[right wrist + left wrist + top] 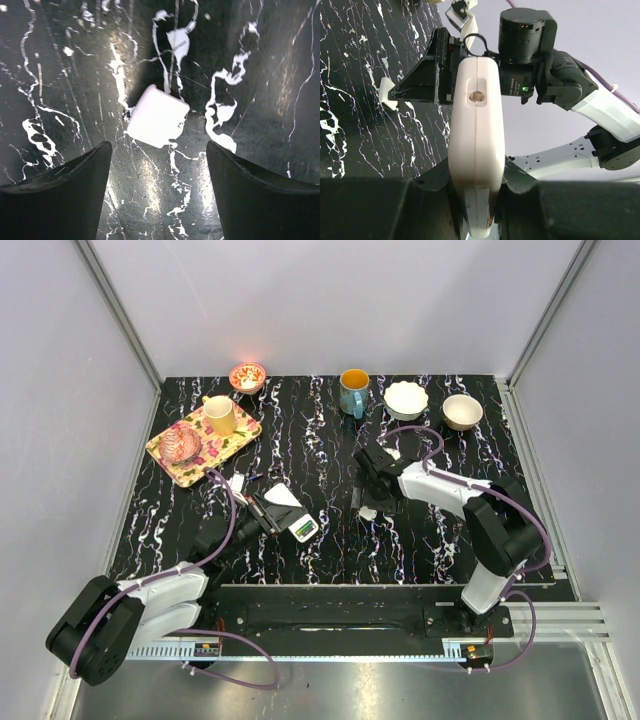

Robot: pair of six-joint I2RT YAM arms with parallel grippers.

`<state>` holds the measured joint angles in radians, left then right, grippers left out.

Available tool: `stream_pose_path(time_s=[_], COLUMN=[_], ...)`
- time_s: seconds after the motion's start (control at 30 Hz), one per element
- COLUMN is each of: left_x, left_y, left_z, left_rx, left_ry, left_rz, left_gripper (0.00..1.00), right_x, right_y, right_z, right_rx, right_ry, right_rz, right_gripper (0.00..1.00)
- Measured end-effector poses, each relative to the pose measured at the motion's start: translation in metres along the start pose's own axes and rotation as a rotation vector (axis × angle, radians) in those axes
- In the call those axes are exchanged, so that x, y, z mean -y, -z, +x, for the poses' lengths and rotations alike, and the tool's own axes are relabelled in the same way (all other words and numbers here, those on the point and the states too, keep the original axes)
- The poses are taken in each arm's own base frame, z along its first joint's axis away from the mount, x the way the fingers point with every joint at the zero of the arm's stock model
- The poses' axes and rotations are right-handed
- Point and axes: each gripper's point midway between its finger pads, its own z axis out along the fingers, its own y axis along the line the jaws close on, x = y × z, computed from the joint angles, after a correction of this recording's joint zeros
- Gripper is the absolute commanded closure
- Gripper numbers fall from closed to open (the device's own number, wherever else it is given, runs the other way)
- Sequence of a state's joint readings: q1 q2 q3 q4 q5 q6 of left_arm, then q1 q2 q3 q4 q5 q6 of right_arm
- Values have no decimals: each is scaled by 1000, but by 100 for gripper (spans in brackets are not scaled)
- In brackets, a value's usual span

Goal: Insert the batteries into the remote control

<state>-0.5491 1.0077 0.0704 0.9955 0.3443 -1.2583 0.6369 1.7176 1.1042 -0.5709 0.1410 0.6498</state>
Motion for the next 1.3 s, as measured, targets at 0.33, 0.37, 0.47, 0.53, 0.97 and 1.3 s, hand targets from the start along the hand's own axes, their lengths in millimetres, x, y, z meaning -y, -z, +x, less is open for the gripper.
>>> stream_pose_path(time_s=[0.33, 0.37, 0.47, 0.53, 0.97, 1.3], left_x=[7, 7, 10, 12, 12, 12], left_y=[1, 1, 2, 3, 6, 6], left_z=[-2, -2, -2, -3, -1, -1], left_rx=[7, 7, 10, 13, 13, 11], left_ry=[-8, -9, -12, -14, -13, -12], left_rz=[22, 24, 33, 40, 40, 42], left_gripper=[100, 100, 100, 100, 100, 100], right_x=[4, 2, -1, -4, -5, -8], right_y=[-16, -18, -21, -23, -24, -27], right_z=[11, 9, 4, 2, 2, -5], right_rx=[-20, -17, -19, -19, -50, -66], right_ry=[-239, -252, -283, -298, -232, 119], right_rz=[78, 81, 98, 99, 114, 69], right_gripper=[28, 32, 34, 38, 65, 59])
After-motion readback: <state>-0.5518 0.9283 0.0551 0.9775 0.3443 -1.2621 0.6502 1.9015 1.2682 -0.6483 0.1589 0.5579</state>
